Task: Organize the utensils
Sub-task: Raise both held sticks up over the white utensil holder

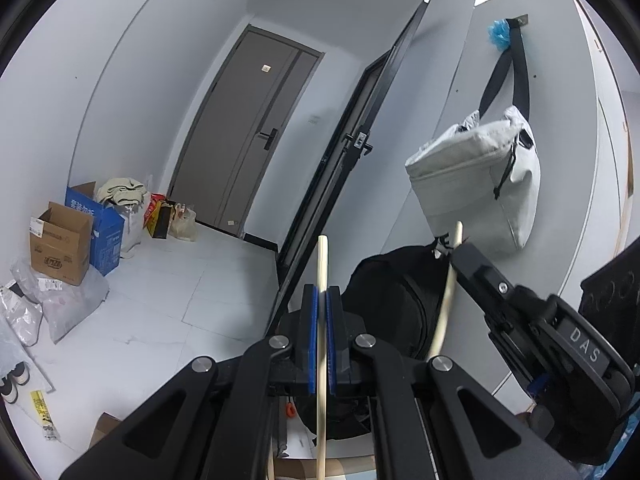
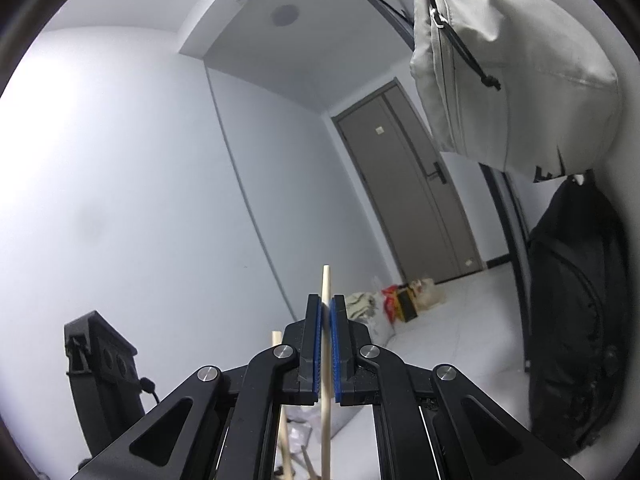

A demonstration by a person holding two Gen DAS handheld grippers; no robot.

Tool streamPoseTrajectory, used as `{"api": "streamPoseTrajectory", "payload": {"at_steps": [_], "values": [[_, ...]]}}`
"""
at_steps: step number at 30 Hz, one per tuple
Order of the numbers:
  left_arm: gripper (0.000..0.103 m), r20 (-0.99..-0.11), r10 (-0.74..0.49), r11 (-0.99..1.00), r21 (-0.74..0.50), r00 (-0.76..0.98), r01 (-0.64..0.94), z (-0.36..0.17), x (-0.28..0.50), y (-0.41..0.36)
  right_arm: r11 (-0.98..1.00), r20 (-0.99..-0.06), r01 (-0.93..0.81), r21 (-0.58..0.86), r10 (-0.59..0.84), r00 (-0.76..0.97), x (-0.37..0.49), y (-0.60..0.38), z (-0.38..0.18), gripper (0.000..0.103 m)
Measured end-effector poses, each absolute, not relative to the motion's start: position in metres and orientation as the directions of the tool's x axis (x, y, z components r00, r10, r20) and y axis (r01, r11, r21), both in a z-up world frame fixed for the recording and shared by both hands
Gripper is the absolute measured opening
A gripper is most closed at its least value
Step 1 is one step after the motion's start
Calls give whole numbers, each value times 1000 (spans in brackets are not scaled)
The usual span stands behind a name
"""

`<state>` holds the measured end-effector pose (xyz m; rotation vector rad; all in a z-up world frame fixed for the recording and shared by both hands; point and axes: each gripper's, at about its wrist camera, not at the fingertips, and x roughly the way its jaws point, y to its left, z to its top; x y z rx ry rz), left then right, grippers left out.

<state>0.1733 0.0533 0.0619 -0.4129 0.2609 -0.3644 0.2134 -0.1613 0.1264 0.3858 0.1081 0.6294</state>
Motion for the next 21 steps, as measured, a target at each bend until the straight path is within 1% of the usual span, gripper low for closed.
{"api": "streamPoseTrajectory", "payload": {"at_steps": [2, 9, 15, 21], "values": [[0, -170, -397, 854, -430, 902, 294, 58, 174, 52, 741, 26, -564, 365, 598, 801, 213, -160, 121, 4], [0, -174, -402, 856, -421, 899, 301, 50, 178, 47, 697, 34, -611, 374, 648, 760, 216, -159, 110, 4], [0, -176, -434, 840, -435, 884, 326, 44, 186, 47, 703, 19, -623, 342, 658, 753, 217, -157, 98, 4], [0, -191, -453, 841, -415, 871, 346, 35, 184, 42, 693, 1, -631, 349, 674, 739, 215, -162, 86, 4]]}}
